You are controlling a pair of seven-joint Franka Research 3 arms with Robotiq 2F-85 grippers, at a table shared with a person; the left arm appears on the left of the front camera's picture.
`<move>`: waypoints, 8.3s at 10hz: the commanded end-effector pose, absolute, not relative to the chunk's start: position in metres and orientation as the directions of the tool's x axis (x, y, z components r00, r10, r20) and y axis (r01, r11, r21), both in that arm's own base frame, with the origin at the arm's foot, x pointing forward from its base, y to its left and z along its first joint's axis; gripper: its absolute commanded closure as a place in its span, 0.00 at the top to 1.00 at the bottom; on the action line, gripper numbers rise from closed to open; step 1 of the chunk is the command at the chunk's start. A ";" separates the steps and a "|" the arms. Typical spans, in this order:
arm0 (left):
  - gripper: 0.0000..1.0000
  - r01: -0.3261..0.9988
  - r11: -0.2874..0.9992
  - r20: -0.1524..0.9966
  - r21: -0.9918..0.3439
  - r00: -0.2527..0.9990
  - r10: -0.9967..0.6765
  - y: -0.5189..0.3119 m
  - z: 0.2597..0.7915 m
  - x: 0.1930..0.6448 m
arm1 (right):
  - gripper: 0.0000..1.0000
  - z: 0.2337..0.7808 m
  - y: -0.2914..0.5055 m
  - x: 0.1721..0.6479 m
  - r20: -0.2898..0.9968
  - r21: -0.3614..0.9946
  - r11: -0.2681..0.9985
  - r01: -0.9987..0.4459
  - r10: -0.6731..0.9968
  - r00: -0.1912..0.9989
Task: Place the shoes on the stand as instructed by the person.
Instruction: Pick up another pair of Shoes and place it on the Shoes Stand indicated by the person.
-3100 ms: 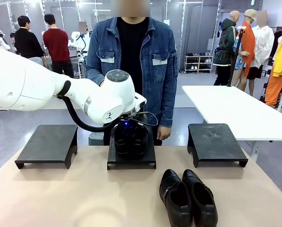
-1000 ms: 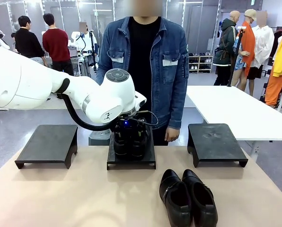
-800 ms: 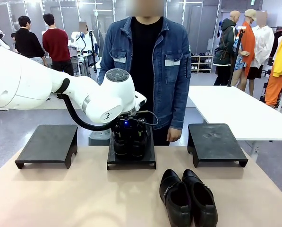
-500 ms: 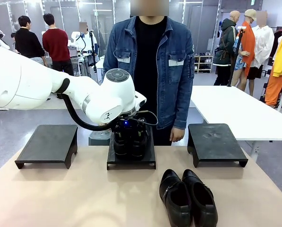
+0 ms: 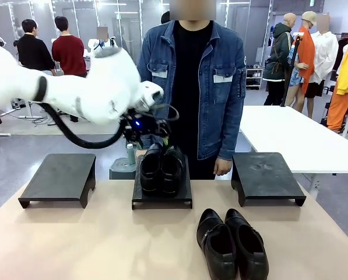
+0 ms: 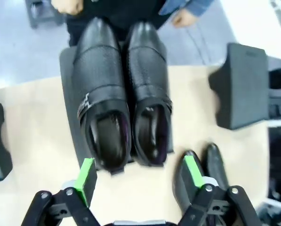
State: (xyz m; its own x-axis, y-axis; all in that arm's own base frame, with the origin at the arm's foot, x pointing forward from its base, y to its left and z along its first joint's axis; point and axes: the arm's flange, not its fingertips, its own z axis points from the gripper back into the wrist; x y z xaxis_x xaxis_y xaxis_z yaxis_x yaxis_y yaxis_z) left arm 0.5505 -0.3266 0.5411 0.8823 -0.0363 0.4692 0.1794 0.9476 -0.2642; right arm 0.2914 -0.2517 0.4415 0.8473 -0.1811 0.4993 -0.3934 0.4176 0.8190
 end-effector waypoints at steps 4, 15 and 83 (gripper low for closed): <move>0.92 0.278 0.752 0.361 -0.598 0.931 -0.056 -0.132 0.564 0.451 | 1.00 0.443 -0.252 0.291 0.506 0.818 0.411 -0.402 -0.183 0.843; 0.92 0.266 0.117 0.287 -0.957 0.932 0.224 0.167 0.375 0.308 | 1.00 0.443 -0.252 0.291 0.506 0.818 0.411 -0.402 -0.183 0.843; 0.92 0.112 0.970 -0.005 -0.214 0.993 -0.116 -0.531 0.545 0.310 | 1.00 0.443 -0.252 0.291 0.506 0.818 0.411 -0.402 -0.183 0.843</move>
State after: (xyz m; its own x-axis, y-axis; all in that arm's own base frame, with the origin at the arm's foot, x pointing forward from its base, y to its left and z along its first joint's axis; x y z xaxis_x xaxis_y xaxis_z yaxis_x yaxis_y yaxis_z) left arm 0.2934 -0.5028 0.5393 0.9869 -0.1581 0.0307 0.1604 0.9477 -0.2760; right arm 0.2922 -0.2512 0.4410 0.8488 -0.1790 0.4974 -0.3925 0.4170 0.8198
